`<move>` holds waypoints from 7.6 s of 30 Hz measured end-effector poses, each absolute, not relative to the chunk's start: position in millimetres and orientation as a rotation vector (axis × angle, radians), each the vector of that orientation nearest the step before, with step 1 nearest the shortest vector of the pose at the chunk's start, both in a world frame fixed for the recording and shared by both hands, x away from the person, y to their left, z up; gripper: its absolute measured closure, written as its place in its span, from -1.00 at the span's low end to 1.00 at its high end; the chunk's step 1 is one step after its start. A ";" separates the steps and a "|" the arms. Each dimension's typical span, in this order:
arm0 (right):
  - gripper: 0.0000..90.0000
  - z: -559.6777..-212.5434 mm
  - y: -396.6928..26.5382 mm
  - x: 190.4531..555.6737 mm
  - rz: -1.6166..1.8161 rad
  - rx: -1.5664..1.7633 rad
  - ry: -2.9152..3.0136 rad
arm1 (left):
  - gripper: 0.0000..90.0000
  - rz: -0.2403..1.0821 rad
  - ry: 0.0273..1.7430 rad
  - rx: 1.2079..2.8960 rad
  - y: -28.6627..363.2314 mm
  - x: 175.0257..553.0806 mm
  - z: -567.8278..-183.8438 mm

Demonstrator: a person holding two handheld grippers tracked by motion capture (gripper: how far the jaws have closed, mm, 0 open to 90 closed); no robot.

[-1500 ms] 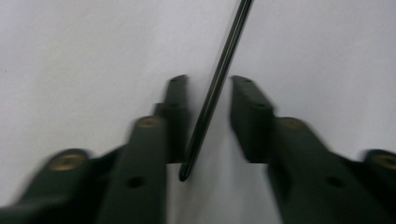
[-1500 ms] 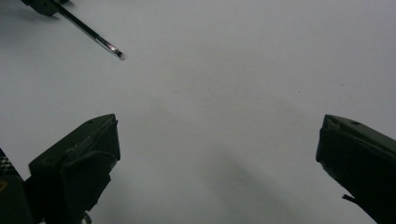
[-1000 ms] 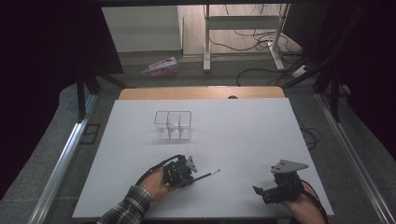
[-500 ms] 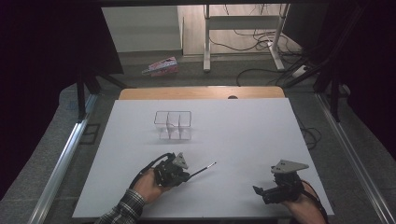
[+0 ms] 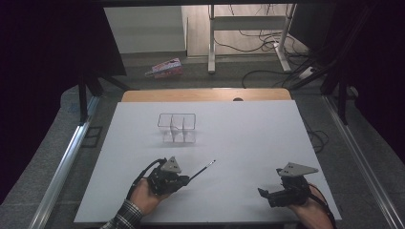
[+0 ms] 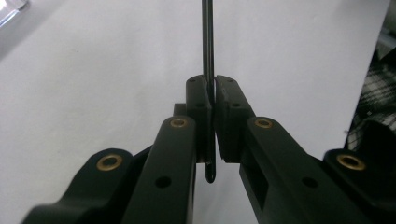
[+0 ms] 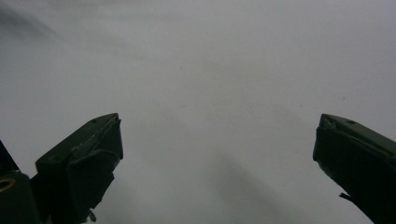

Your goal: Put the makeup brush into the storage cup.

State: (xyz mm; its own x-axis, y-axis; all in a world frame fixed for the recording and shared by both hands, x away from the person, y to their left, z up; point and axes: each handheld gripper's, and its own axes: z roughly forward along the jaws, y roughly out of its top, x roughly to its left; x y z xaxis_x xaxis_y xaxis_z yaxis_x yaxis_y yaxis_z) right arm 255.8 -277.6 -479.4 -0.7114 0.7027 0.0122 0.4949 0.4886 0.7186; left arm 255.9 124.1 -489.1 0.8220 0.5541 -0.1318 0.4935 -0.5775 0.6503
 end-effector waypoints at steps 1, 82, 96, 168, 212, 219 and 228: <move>-0.95 -479.0 -277.3 255.7 1.055 1.015 2.454 | 0.90 0.113 0.767 2.279 124.8 254.2 -489.2; 0.88 -468.3 -138.9 294.7 1.914 1.139 2.724 | 0.90 0.117 0.752 1.865 115.8 214.1 -493.0; 0.89 -461.0 -141.5 295.3 1.608 1.040 2.737 | -0.29 0.077 0.876 1.933 138.3 230.1 -481.7; -0.83 -458.1 -104.2 278.1 1.248 0.513 2.726 | 0.90 0.109 0.670 2.118 114.6 255.2 -434.8; -1.00 -462.1 -170.8 268.9 1.111 0.644 2.621 | 0.90 0.225 0.840 2.075 166.3 265.1 -431.0; -1.00 -460.9 -185.1 269.9 1.116 0.688 2.598 | 0.90 0.250 0.871 2.068 173.5 271.5 -430.7; -1.00 -461.0 -206.0 271.3 1.087 0.765 2.548 | 0.90 0.283 0.916 2.030 188.9 280.1 -426.0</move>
State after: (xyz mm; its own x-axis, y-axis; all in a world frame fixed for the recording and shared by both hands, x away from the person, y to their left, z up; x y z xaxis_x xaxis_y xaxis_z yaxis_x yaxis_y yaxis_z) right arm 271.3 -206.0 -461.0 -0.8254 0.5634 -0.0368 0.3635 0.5801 0.7289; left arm 280.1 188.9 -426.0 0.7039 0.6976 -0.1338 0.5007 -0.3535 0.7902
